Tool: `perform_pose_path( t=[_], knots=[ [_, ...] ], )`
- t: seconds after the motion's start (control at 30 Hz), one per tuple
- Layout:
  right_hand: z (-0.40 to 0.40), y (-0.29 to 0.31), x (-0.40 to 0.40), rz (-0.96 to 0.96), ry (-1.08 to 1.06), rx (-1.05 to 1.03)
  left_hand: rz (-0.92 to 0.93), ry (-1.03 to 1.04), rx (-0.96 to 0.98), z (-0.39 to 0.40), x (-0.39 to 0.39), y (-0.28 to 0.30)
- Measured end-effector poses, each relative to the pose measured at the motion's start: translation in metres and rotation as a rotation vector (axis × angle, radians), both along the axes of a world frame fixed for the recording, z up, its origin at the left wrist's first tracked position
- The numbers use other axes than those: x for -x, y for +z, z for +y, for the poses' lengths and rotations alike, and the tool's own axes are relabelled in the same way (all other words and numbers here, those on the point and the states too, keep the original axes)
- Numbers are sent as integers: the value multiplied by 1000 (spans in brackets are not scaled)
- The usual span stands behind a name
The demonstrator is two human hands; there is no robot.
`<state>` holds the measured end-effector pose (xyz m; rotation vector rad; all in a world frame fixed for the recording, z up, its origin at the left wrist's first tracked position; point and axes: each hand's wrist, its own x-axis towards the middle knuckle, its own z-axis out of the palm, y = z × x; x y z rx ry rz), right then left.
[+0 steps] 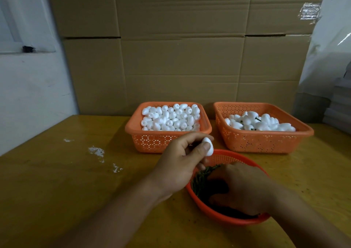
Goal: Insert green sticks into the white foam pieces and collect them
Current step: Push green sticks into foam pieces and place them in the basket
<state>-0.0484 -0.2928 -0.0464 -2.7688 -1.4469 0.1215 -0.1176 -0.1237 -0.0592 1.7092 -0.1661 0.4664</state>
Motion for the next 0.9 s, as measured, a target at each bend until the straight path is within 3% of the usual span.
perform_pose_path(
  t=[0.13, 0.33, 0.9],
  knots=[
    [3, -4, -1, -29, -28, -8, 56, -93, 240, -3, 2, 5],
    [3, -4, 1, -43, -60, -38, 147, -171, 436, -4, 5, 12],
    [-4, 6, -7, 95, -129, -241, 274, -164, 569, 0, 7, 17]
  ],
)
